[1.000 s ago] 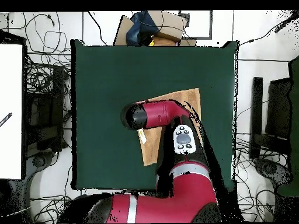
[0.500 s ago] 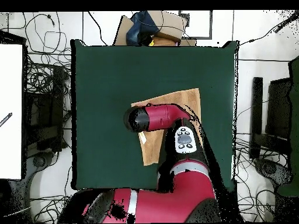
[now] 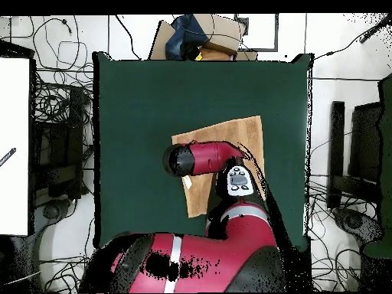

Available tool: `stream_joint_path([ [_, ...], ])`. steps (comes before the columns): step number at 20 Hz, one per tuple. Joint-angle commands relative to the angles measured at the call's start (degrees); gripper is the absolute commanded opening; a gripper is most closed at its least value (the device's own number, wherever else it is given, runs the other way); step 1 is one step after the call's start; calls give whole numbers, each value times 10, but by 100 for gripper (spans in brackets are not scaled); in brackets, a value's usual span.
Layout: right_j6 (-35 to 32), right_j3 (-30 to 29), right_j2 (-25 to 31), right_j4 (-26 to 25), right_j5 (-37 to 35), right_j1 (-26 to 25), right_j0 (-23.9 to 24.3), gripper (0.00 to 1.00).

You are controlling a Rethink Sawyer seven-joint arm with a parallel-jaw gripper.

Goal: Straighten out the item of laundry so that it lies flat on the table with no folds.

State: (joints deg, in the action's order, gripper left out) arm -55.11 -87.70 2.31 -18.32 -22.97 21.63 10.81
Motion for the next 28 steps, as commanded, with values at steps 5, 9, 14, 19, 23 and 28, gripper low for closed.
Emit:
stream_joint_path([
  [5,-194,-9,-23,51,44,-50,-29,0],
  [9,-187,-10,-28,63,50,-52,-35,0],
  [14,-184,6,-29,84,41,-60,-43,0],
  [19,-188,5,-31,99,43,-61,-45,0],
  [23,-187,15,-32,112,45,-72,-51,0],
  [28,-192,48,-48,131,56,-107,-68,0],
])
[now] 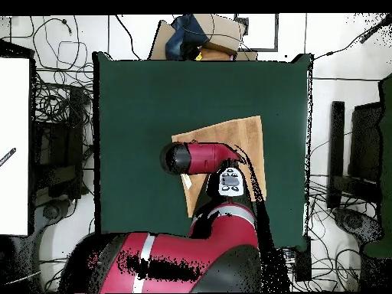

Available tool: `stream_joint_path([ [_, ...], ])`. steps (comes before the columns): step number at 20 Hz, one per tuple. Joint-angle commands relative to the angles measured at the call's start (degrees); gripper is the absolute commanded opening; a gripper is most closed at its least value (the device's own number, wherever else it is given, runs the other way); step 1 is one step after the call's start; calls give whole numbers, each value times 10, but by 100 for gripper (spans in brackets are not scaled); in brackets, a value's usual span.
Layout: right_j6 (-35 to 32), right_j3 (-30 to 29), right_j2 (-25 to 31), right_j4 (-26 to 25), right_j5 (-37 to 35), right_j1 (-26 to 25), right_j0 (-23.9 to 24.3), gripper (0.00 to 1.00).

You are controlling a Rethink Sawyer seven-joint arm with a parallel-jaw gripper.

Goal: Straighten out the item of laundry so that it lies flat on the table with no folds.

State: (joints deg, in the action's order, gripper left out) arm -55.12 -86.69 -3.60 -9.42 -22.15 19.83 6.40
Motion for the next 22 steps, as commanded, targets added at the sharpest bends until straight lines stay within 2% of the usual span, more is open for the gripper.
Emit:
stream_joint_path([
  [1,-193,42,8,47,48,-93,-28,0],
  [9,-210,80,-14,90,51,-126,-60,0],
  [22,-214,109,-26,136,59,-153,-78,0],
])
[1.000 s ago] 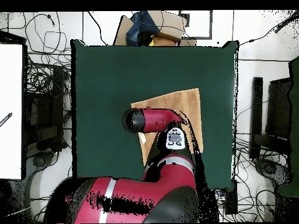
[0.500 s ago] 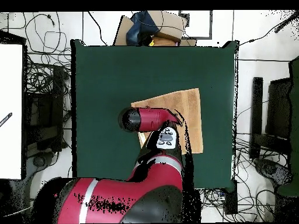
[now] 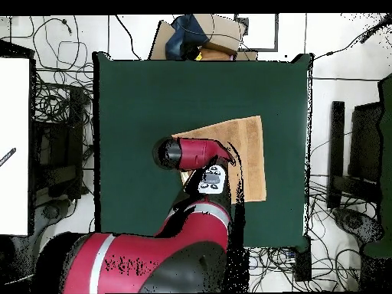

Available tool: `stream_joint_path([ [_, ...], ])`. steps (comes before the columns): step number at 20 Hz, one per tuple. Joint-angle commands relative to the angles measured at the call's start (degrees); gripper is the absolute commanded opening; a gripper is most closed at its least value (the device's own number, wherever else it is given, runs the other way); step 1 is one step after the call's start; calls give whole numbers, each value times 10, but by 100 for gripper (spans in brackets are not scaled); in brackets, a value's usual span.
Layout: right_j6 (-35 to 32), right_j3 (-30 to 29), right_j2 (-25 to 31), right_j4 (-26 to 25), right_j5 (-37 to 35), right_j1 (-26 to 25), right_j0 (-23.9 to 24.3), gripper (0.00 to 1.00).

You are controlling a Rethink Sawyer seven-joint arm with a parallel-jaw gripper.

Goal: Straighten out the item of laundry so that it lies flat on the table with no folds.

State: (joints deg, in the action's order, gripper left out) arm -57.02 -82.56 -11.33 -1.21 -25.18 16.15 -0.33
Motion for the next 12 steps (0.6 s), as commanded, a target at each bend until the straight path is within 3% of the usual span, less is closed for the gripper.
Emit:
stream_joint_path([
  [1,-194,68,53,57,89,-116,-11,0],
  [12,-205,84,52,84,78,-120,-20,0],
])
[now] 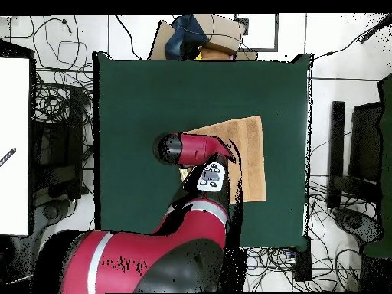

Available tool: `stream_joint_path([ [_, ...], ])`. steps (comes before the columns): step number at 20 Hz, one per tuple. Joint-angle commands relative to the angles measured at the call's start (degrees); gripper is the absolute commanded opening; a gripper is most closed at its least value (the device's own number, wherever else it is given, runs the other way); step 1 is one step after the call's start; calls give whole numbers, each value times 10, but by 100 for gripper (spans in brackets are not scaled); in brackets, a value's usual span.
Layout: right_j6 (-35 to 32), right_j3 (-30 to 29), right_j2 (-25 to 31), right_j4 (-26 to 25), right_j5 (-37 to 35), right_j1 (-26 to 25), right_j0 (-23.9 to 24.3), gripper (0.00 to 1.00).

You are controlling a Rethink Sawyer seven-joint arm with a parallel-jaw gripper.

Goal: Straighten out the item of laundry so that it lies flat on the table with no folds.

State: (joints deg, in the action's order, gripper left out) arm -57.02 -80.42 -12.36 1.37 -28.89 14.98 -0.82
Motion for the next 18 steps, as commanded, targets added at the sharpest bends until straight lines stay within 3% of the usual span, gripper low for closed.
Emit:
stream_joint_path([
  [1,-207,66,60,61,114,-111,-18,0],
  [18,-225,82,45,119,115,-123,-47,0],
])
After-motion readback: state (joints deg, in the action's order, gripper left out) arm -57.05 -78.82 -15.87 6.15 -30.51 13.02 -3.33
